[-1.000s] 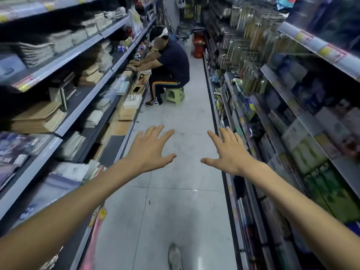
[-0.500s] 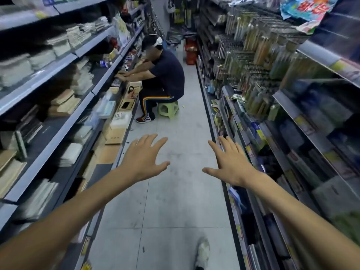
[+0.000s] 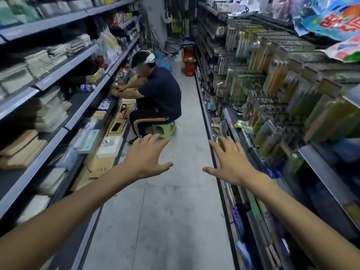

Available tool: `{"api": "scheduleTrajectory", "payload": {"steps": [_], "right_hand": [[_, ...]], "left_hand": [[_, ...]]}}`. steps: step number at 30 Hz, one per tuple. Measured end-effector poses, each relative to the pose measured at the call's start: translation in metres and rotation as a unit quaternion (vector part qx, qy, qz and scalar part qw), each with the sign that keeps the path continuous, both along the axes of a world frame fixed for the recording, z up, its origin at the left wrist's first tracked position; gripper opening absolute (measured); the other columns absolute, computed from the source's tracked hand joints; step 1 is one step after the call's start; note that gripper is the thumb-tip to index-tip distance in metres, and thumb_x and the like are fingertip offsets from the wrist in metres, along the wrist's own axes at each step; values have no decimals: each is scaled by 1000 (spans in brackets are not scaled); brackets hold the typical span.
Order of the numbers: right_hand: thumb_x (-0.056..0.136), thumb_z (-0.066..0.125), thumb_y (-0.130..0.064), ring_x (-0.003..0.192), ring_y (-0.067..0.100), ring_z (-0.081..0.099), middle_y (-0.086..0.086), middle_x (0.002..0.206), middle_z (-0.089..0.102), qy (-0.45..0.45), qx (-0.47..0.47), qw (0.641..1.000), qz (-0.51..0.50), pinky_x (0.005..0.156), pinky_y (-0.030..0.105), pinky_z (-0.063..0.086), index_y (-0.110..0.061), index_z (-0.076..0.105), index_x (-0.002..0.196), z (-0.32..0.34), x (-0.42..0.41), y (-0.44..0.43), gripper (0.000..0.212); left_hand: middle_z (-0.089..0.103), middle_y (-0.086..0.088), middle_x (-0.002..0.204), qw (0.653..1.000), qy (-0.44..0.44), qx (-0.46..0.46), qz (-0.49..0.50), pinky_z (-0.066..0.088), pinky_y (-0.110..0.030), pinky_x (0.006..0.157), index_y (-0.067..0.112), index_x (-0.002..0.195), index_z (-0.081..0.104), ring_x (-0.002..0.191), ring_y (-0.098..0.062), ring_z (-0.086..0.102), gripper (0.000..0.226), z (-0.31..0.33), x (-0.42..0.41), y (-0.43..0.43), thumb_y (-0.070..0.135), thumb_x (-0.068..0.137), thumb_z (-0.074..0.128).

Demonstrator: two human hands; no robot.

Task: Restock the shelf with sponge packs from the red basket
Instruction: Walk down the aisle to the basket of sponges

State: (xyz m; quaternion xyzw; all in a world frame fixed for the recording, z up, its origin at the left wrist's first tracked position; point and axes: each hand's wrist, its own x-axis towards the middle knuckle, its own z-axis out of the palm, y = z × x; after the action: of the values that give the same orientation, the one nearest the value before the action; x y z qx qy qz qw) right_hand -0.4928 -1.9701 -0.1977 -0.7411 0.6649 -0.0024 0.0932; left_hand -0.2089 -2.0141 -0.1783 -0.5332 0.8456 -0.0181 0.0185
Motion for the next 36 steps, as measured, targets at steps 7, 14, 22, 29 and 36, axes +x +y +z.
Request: {"api": "scheduleTrajectory", "payload": {"steps": [7, 14, 22, 29, 36], "right_hand": [[90, 47, -76, 157, 35, -10, 14, 171, -5, 20, -3, 1000, 16, 126, 51, -3, -28, 0, 164, 1, -13, -158, 99], [91, 48, -75, 157, 34, -13, 13, 171, -8, 28, -3, 999, 15, 127, 51, -2, -29, -2, 164, -4, -14, -343, 100], [91, 47, -75, 157, 34, -13, 13, 171, -6, 40, 2, 999, -8, 127, 51, -3, -28, -1, 164, 10, -25, -522, 99], [91, 44, -76, 157, 34, -13, 14, 171, -7, 35, -3, 999, -34, 127, 51, -3, -29, -3, 164, 3, -64, -657, 99], [90, 47, -75, 157, 35, -12, 15, 171, -6, 17, -19, 999, -35, 126, 52, -2, -27, -2, 164, -1, -121, -827, 100]], "left_hand": [[21, -9, 167, 1000, -2, 7, 2, 22, -52, 123, 35, 162, 13, 154, -31, 18, 93, -11, -25, -152, 77, 85, 43], [16, -8, 169, 1000, 3, 1, -10, 17, -52, 125, 35, 162, 10, 155, -31, 14, 92, -19, -34, -338, 75, 88, 46], [19, -8, 168, 999, 8, -7, -32, 22, -55, 123, 33, 162, 12, 154, -33, 18, 93, 2, -46, -538, 76, 86, 44], [20, -7, 168, 998, 13, -22, -58, 21, -52, 123, 33, 162, 13, 154, -30, 19, 90, -5, -93, -680, 76, 87, 42], [19, -8, 168, 998, -9, -11, -56, 20, -53, 123, 33, 162, 14, 154, -31, 18, 90, -10, -161, -840, 74, 88, 46]]}}
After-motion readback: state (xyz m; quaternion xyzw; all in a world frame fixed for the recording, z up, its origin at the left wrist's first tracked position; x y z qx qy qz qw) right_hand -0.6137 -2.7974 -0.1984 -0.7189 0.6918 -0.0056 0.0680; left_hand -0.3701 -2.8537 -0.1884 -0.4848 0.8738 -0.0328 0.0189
